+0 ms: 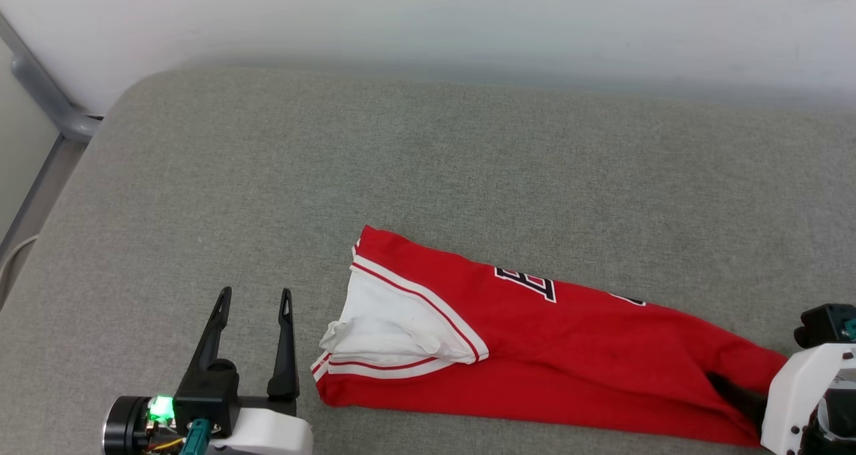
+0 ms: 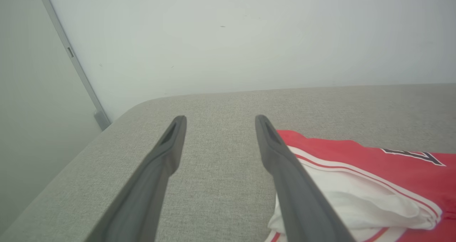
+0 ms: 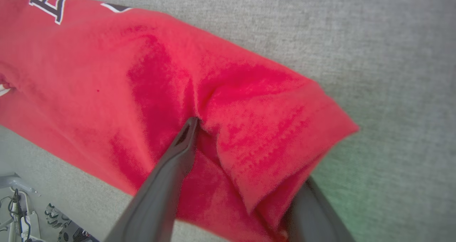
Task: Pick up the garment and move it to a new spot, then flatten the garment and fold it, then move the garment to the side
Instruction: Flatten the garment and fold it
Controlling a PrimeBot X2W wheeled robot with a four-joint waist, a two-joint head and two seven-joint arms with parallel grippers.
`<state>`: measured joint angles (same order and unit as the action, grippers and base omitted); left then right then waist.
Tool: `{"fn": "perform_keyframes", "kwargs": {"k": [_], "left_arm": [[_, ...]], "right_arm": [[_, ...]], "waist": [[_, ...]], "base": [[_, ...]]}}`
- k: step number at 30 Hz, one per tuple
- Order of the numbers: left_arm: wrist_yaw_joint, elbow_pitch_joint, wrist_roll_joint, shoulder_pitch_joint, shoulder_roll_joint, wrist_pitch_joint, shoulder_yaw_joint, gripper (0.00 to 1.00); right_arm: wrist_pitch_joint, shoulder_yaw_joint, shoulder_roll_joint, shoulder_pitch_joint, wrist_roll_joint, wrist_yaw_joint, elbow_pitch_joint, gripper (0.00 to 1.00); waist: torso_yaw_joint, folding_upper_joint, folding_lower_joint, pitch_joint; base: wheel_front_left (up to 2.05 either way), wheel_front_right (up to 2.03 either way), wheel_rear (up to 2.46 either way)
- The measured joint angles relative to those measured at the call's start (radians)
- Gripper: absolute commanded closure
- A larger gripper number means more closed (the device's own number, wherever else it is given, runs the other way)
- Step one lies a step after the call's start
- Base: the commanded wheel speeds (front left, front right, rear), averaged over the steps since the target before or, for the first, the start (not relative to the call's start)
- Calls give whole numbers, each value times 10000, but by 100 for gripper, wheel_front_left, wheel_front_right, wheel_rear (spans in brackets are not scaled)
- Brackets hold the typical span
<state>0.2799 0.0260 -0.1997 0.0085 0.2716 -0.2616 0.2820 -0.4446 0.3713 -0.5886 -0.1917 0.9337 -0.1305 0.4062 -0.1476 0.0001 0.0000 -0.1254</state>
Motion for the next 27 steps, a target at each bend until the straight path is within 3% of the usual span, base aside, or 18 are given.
{"fn": "perform_keyframes", "kwargs": {"k": [1, 7, 18, 27], "left_arm": [[-81, -8, 107, 76, -79, 0, -79, 0], [-489, -42, 594, 397, -460, 0, -587, 0], [-886, -182, 1185, 851, -865, 0, -1191, 0], [-1135, -303, 1446, 1094, -1011, 0, -1367, 0]], "right_arm": [[121, 33, -19, -13, 6, 0, 79, 100], [583, 171, -305, -35, 270, -13, 500, 100], [863, -259, -1622, -1, 529, -12, 1572, 100], [244, -322, -1820, -146, 639, -10, 1246, 100]], "waist": [[4, 0, 0, 23], [73, 0, 0, 258], [317, 0, 0, 681], [460, 0, 0, 1038]], "base": [[0, 0, 0], [0, 0, 0], [0, 0, 0], [0, 0, 0]]}}
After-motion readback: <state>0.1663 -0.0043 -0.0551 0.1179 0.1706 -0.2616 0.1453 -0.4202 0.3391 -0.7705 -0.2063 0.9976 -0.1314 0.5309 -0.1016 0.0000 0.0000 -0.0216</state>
